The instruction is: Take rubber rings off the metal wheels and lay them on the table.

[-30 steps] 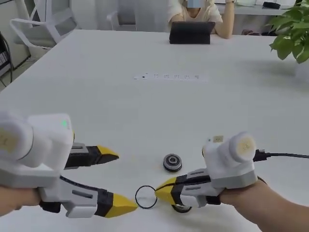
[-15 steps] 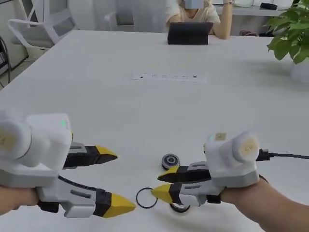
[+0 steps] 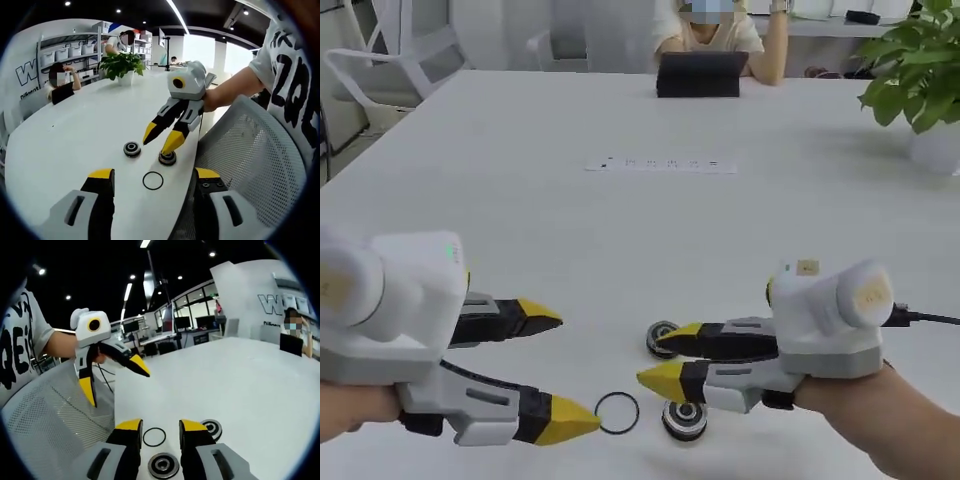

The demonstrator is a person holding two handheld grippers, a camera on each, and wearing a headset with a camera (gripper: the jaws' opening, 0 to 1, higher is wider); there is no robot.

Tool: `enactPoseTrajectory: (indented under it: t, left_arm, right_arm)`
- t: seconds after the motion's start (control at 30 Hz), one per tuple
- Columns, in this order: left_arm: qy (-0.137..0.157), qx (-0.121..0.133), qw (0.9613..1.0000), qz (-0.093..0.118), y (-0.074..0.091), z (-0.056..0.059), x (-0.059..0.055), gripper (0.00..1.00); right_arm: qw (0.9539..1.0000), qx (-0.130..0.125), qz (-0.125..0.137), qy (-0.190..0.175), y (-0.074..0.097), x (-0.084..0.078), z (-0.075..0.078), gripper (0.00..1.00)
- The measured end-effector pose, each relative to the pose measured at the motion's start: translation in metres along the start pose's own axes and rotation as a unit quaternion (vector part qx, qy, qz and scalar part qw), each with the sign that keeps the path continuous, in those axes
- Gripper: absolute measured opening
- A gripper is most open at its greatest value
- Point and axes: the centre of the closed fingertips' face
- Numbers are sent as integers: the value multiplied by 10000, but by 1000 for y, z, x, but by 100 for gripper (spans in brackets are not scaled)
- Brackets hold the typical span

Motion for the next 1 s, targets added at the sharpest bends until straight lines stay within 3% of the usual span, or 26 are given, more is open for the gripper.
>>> enactPoseTrajectory:
  t: [0.4,0.73,1.0]
  left_arm:
    - [-99,-93,9999,-5,-11,3,5,61]
    - [-223,-250,9994,-28,-26,5,9,60]
    - [-315,-342,9988,-134,-34,6,5,59]
  right_arm:
    - [9997,-226,82,44,24,0,9,29]
    - [9996,-198,-83,165,35,-12,10,32]
    - [9988,-159,-307,344,40,-24,11,34]
Point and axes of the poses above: the centre of the closed fingertips' face, and the gripper's own axes: y roughly backward along the fingers, z roughly to its right, x roughly out of its top, and after that the axes turned 7 degrees about z, right-handed
